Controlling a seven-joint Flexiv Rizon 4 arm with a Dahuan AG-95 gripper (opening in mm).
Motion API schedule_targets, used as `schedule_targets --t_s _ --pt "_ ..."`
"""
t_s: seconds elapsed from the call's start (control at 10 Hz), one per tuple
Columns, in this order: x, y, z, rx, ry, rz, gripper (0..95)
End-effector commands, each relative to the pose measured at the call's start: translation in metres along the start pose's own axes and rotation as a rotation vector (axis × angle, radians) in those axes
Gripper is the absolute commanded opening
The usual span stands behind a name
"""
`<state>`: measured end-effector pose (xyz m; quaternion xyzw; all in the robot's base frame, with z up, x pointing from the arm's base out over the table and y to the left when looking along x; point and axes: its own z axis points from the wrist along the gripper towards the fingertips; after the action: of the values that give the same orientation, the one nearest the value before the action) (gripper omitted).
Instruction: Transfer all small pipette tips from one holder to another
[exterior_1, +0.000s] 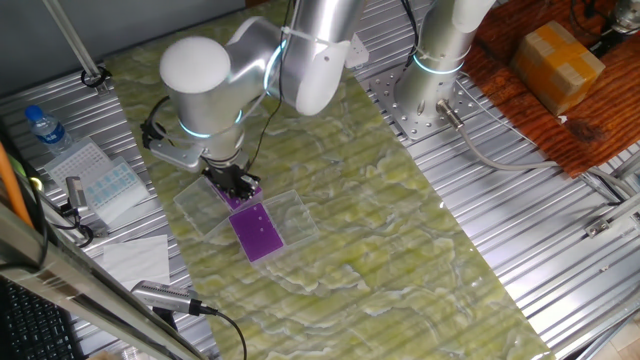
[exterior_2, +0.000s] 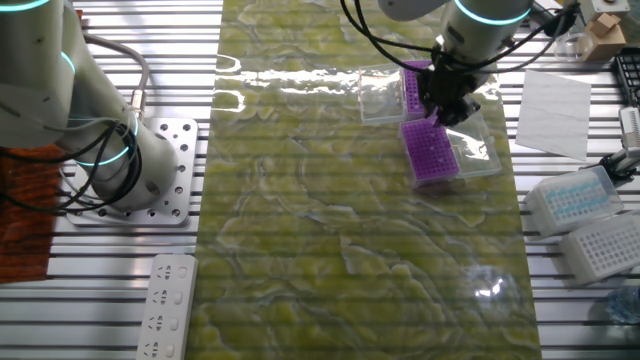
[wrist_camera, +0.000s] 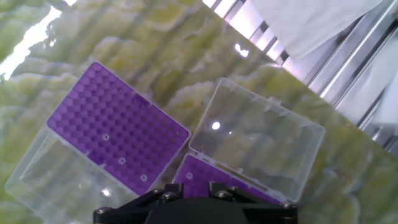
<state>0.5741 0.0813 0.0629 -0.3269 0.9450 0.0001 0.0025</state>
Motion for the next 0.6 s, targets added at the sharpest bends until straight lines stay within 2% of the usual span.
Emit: schedule_targets --t_s 0.1,0.6 --pt "0.0018 -0.0010 0.0039 0.006 -0.010 -0.011 19.0" --pt "0.0000 -0.0014 0.0097 0.009 -0.020 -0.017 19.0"
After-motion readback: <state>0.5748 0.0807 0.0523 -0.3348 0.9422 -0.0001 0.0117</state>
